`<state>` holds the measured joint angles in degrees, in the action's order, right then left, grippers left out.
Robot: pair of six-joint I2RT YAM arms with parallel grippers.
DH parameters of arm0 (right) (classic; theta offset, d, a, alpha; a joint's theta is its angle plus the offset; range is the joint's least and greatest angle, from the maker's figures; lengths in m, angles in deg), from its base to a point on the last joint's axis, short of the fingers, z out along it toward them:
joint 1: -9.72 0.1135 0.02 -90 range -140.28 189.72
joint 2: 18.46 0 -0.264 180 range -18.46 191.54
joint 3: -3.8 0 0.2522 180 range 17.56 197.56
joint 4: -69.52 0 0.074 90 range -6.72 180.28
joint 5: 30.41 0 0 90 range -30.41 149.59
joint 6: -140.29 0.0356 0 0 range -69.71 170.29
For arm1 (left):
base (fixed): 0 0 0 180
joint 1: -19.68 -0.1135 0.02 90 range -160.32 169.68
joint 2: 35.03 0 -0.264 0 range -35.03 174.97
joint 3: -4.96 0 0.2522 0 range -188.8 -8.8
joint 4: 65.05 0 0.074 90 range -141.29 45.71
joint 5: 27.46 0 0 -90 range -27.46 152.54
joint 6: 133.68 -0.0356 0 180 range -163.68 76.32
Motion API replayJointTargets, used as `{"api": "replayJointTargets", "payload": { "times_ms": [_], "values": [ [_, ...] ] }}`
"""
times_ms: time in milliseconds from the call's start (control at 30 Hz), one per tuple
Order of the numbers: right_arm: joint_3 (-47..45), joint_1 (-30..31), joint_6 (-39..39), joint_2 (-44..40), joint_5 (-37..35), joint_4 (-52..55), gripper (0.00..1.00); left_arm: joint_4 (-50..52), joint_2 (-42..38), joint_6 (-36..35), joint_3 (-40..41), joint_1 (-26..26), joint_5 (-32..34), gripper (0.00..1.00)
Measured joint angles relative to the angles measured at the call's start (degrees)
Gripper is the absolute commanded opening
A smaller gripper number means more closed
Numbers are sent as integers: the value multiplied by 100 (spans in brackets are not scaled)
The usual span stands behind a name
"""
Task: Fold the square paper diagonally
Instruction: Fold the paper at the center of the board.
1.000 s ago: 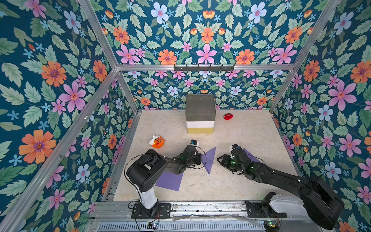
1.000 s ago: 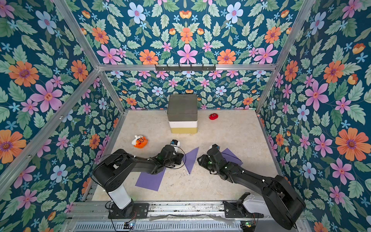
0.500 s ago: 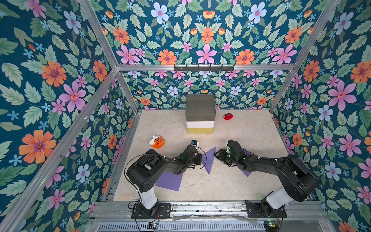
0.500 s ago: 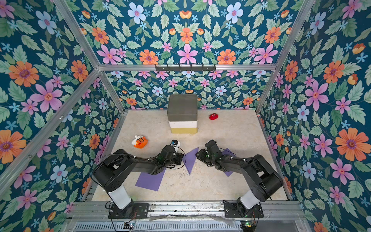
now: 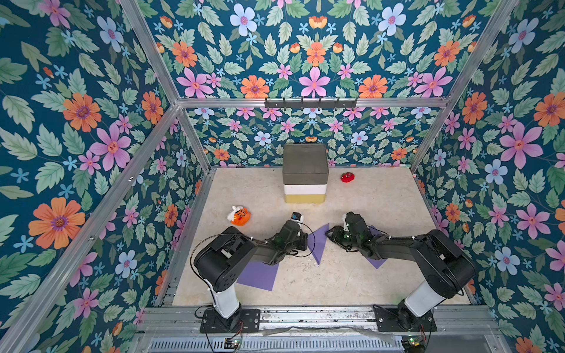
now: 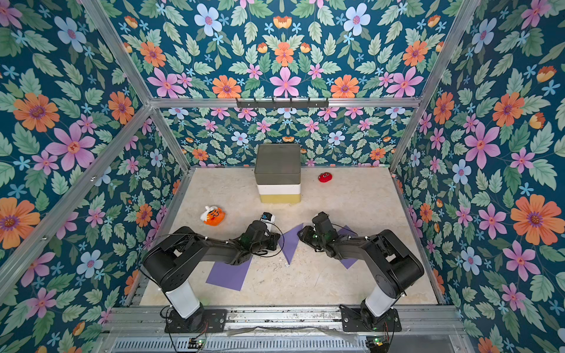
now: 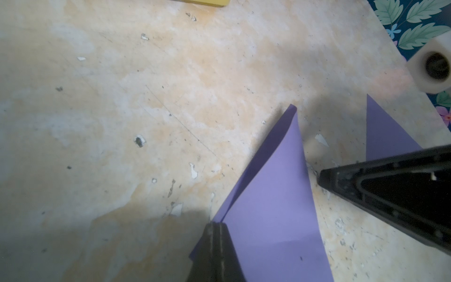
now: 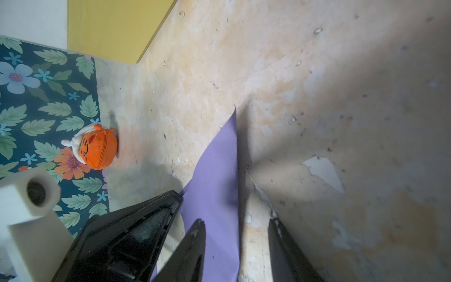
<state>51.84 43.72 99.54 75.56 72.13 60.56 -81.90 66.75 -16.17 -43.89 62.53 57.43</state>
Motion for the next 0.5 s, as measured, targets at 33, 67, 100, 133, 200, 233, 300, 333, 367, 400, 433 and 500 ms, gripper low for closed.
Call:
{"api": "replayJointTargets", "payload": {
  "times_ms": [33, 67, 100, 133, 200, 233, 300, 333, 367, 400, 433, 500],
  "values": [
    [-39, 0, 4, -17, 0, -59, 46, 9, -4, 0, -2, 0, 2, 0],
    [-74, 0, 13, -31, 2, -103, 46, 22, -4, 0, -11, 0, 2, 0],
    [-105, 0, 22, -48, 4, -136, 46, 44, -4, 0, -24, 2, 2, 0],
    [-127, 0, 24, -61, 13, -151, 46, 61, 0, 0, -35, 4, 2, 0],
    [-157, 0, 46, -81, 57, -186, 46, 101, 4, -2, -59, 7, 2, 0],
    [-166, 0, 44, -85, 70, -195, 46, 109, 11, -17, -70, 7, 2, 0],
    [-195, 0, 44, -92, 90, -232, 46, 120, 9, -42, -76, 9, 2, 0],
    [-199, 0, 44, -92, 92, -245, 46, 122, 4, -42, -76, 13, 2, 0],
    [-205, 0, 44, -81, 103, -273, 45, 122, 0, -42, -74, 17, 4, 0],
    [-208, 0, 44, -59, 114, -310, 45, 125, -2, -42, -70, 22, 9, 0],
    [-208, 0, 44, -20, 142, -376, 45, 125, -4, -42, -66, 22, 15, 0],
    [-208, 0, 46, 83, 179, -529, 43, 125, -4, -42, -63, 26, 22, 0]
  ]
}}
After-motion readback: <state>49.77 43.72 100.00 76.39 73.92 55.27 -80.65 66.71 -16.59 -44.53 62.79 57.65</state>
